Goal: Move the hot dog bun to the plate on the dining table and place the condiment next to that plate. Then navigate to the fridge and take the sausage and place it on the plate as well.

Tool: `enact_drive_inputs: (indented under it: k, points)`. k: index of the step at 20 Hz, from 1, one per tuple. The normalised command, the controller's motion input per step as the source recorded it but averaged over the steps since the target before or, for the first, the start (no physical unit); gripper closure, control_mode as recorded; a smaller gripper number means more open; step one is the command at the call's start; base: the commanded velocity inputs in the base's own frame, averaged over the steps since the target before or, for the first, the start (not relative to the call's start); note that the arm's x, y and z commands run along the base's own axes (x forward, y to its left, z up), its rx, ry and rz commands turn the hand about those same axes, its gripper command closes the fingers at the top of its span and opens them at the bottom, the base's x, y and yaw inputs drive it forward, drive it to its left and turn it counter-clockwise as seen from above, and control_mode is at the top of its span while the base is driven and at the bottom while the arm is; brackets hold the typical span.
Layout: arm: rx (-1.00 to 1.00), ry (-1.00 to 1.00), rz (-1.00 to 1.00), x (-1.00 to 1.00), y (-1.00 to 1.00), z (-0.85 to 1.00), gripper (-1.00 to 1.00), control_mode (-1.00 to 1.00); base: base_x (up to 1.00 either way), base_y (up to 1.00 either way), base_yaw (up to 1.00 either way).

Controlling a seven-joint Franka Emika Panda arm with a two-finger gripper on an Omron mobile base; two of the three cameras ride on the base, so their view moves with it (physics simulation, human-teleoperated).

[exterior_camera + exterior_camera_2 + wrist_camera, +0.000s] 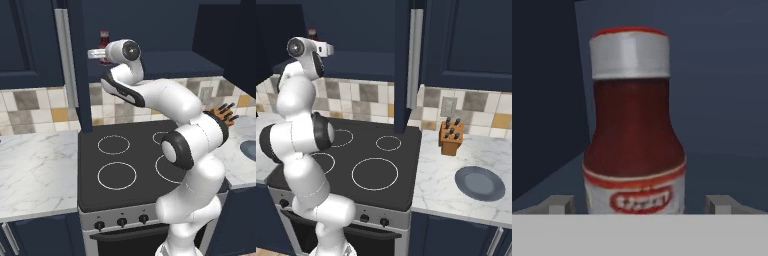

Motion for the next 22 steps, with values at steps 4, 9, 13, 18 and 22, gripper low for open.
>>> enact_drive_inputs:
  k: [4, 9, 13, 18, 22]
  points:
    - [0.00, 0.01, 0.00, 0.09, 0.22, -0.05, 1.00, -1.00, 0.00, 0.00, 0.00]
    - [0.00, 0.02, 0.00, 0.14, 0.11, -0.05, 1.00, -1.00, 0.00, 0.00, 0.00]
    - [0.00, 0.01, 0.00, 0.02, 0.00, 0.00, 1.00, -1.00, 0.00, 0.00, 0.00]
    - [-0.01, -0.05, 0.00, -0.29, 0.00, 0.00, 1.00, -1.00, 0.00, 0.00, 0.00]
    - [0.00, -0.15, -0.01, -0.88, 0.00, 0.00, 1.00, -1.00, 0.00, 0.00, 0.00]
